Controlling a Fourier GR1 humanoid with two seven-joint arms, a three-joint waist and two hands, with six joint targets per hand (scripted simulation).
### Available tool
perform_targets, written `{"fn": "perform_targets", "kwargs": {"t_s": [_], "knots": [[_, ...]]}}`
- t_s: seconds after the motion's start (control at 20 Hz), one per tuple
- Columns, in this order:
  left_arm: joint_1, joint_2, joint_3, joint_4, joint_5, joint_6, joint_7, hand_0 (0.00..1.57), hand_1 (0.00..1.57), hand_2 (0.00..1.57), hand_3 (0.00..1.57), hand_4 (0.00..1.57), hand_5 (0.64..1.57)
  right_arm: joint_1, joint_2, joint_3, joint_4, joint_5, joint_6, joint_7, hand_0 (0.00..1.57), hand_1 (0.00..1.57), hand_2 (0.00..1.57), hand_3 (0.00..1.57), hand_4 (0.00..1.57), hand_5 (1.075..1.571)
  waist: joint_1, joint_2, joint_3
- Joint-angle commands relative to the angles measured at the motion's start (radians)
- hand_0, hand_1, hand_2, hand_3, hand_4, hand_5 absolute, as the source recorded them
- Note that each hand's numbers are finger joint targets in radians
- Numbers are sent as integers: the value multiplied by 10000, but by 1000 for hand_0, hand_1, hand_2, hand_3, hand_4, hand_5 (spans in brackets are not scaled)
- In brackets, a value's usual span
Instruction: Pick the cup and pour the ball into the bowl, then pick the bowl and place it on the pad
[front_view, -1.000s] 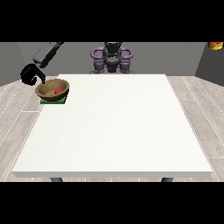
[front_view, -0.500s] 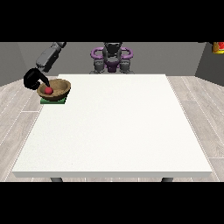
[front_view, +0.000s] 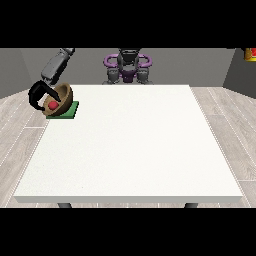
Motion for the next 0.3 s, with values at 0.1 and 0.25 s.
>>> {"fn": "perform_targets", "kwargs": {"t_s": [0.1,0.25], "knots": [[263,-1211,-915,-1373,-40,919,1081,0,0,0,0,1190,1569,-91,-56,578,662,549,288,504,0,0,0,0,0,1395,-18,-1361,19],[1065,-1190,-803,-175,-673,786,228,0,0,0,0,1190,1569,-71,-442,908,-166,609,877,1371,0,0,0,0,200,1375,-585,-2189,-11]]}}
